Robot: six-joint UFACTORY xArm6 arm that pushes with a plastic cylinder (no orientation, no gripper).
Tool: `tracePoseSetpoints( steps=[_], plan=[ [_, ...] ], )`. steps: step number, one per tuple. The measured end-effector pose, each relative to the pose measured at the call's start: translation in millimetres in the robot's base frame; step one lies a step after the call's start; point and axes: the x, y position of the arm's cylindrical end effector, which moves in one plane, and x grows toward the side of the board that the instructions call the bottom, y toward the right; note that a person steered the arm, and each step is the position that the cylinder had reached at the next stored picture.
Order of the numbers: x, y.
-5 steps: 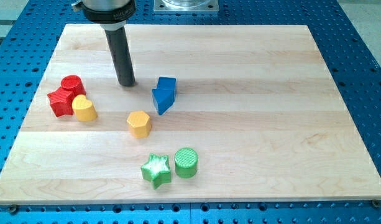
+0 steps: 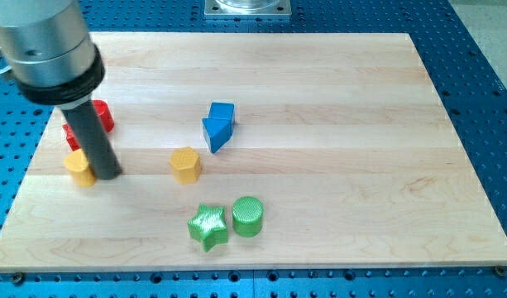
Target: Push the yellow heart diagonal to the green star
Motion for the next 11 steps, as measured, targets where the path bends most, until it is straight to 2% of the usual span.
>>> tracePoseSetpoints(
  steps=[1,2,3,4,5,6,9,10,11],
  plan=[
    [33,-30],
    [89,-55],
    [98,-57],
    [96,-94],
    [58,-101],
    [15,-68],
    [9,149],
    [9,154],
    [0,135]
  ],
)
